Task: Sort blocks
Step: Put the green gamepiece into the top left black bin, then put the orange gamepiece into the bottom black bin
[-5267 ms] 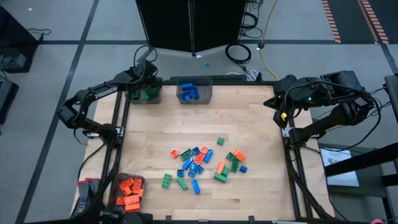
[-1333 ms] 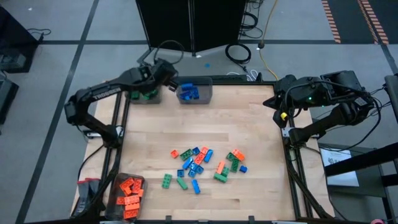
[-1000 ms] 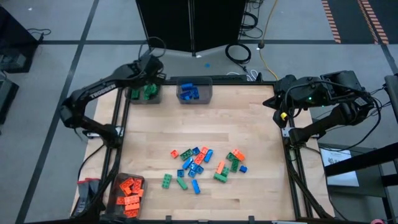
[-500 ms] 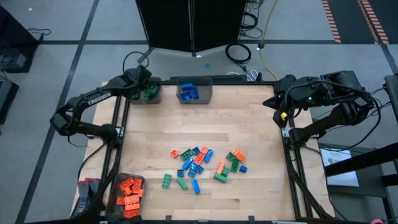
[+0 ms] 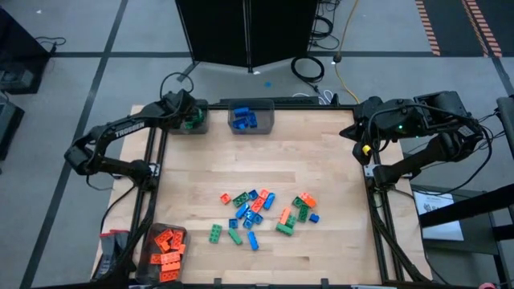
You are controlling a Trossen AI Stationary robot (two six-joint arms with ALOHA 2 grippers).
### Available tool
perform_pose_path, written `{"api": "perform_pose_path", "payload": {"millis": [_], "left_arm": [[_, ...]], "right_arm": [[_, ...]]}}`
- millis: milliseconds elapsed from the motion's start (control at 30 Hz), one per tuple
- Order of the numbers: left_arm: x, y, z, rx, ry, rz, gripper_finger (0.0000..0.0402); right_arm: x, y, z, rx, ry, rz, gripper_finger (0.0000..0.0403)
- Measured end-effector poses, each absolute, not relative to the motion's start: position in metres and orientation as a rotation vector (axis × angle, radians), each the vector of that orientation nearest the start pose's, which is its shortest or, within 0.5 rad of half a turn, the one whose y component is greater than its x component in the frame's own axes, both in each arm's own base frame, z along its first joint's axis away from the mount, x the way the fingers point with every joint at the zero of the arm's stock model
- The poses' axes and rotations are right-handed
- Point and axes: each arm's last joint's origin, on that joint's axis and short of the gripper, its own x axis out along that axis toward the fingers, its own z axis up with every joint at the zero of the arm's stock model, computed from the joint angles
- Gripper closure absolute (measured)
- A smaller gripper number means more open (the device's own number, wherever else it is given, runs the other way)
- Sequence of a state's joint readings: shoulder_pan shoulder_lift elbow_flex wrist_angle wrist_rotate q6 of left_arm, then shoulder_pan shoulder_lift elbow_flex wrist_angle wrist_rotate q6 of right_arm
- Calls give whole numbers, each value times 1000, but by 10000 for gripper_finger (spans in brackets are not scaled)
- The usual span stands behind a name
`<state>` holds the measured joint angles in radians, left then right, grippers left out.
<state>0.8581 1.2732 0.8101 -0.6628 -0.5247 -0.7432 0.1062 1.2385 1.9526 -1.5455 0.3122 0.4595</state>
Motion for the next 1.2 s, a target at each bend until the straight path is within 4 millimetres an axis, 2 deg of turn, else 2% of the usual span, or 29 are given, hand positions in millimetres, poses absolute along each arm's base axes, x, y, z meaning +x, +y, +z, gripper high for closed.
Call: {"api": "perform_pose_path", "payload": {"millis": [133,233,500,700,833,1000,1100,1200], "left_arm": [[138,182,216,-743,719,1606,93],[139,181,215,-764,721,1584,65],[141,182,217,-803,716,1529,58],[162,175,235,-760,652,1141,58],[174,154,255,-699,578,882,57],[188,109,273,-591,588,588,57],[198,78,275,-517,624,440,57],[205,50,266,-444,679,379,57]], "right_arm": [[144,6,488,259,750,-375,403],[144,6,488,259,750,-375,403],[144,6,488,259,750,-375,403],[144,6,488,257,751,-374,403],[144,6,488,256,751,-374,403],[144,6,488,258,750,-374,403],[144,6,489,260,744,-374,403],[145,7,490,263,734,-372,403]]}}
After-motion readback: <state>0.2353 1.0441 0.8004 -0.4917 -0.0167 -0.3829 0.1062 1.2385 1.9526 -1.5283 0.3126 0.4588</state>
